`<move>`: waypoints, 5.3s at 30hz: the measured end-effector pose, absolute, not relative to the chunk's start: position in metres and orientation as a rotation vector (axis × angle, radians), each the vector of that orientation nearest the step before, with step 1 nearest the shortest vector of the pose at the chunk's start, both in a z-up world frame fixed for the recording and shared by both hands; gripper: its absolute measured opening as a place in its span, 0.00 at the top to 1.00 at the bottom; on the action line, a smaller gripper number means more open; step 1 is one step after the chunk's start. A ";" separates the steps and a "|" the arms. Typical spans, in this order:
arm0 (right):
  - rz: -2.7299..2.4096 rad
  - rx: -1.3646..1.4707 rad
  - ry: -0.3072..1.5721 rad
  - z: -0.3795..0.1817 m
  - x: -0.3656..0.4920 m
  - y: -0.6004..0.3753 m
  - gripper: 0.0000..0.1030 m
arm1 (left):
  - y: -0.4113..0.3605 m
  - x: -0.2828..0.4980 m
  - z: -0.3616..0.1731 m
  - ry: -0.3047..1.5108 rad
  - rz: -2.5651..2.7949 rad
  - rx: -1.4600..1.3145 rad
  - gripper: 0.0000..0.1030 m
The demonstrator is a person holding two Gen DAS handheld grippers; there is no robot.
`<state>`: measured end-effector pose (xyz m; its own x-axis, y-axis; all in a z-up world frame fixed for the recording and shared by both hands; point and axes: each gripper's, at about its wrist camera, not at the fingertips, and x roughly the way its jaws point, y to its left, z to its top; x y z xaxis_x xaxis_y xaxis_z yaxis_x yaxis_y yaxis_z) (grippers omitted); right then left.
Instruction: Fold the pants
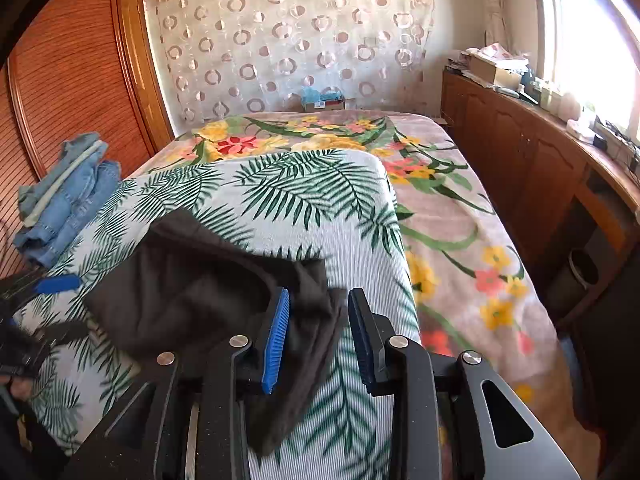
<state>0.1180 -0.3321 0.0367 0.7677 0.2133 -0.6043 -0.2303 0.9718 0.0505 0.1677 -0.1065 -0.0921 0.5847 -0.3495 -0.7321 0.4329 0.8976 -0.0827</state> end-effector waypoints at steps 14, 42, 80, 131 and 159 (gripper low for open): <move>0.341 -0.004 0.713 0.015 0.067 -0.333 0.66 | -0.111 0.187 -0.112 0.884 -0.409 0.124 0.24; 0.266 -0.073 0.645 0.038 0.085 -0.348 0.67 | -0.108 0.194 -0.093 0.834 -0.412 0.107 0.24; 0.230 -0.015 0.782 0.010 0.159 -0.331 0.51 | -0.121 0.261 -0.121 0.913 -0.365 0.111 0.19; 0.310 0.022 0.706 0.014 0.153 -0.310 0.92 | -0.124 0.206 -0.067 0.762 -0.483 0.079 0.88; 0.477 -0.083 0.452 0.066 0.137 -0.236 0.93 | -0.017 0.152 0.013 0.512 -0.324 0.053 0.89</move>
